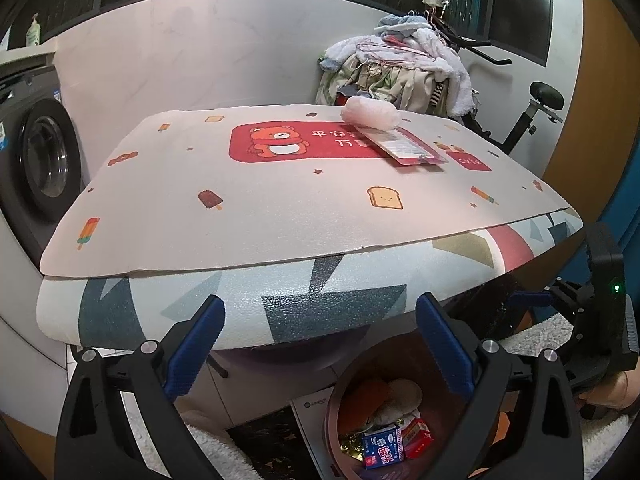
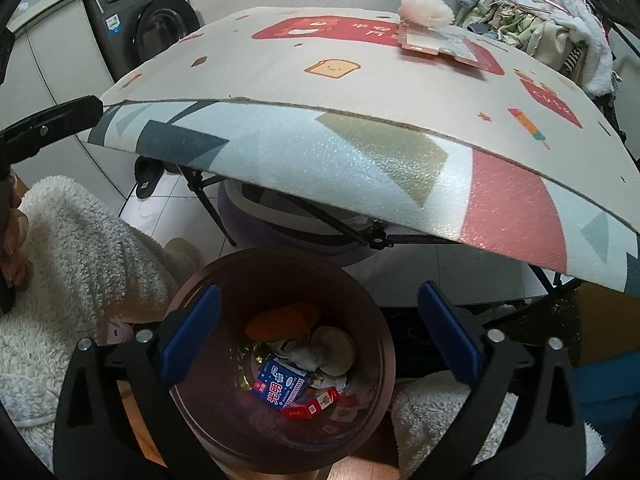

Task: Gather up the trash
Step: 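Move both tools back over the table toward the pink card package and foam sleeve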

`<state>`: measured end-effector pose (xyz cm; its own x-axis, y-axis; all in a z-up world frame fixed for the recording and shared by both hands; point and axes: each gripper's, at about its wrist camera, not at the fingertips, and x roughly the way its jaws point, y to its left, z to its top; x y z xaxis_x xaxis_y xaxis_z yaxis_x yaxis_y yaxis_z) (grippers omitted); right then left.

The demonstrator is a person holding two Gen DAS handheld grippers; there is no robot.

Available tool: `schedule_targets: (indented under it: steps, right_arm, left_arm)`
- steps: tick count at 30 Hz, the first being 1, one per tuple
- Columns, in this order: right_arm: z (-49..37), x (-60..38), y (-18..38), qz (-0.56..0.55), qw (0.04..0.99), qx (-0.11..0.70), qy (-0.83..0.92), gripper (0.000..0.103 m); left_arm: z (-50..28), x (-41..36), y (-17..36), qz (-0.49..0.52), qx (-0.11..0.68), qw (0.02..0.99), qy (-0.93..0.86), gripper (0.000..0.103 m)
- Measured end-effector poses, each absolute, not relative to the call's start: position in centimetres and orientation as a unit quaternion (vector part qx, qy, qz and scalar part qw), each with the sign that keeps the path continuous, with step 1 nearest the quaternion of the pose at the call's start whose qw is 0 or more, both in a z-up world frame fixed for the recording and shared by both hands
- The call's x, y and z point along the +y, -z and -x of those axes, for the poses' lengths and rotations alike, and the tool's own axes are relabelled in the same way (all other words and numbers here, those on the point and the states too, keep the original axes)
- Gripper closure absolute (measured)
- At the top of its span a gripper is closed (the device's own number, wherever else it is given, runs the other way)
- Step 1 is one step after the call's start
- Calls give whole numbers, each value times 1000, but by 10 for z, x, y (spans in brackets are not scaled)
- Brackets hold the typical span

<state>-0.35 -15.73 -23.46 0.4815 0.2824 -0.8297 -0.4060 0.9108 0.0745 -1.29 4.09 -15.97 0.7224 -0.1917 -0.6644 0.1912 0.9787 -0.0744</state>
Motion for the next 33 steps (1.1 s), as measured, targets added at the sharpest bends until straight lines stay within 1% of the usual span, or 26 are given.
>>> schedule_targets:
  steps: [12, 17, 21, 25, 29, 33]
  right_arm:
    - [2, -171, 222, 45, 873, 451, -181, 6]
    - [-8, -187, 206, 21, 880, 440, -176, 6]
    - [-25, -204, 186, 9, 894, 419, -157, 6]
    - [-46, -221, 161, 22, 920, 377, -103, 6]
    - [-70, -235, 148, 1, 924, 365, -110, 6]
    - [-93, -241, 139, 13, 932, 348, -99, 6]
  left_arm:
    - [13, 40, 159, -7, 358, 928, 102, 8]
    - [10, 42, 156, 7, 359, 927, 109, 8]
    - [2, 47, 149, 16, 353, 929, 114, 8]
    - [-8, 48, 135, 9, 337, 935, 112, 8]
    - [-28, 51, 122, 13, 332, 936, 113, 8]
    - [-51, 52, 113, 17, 331, 937, 110, 8]
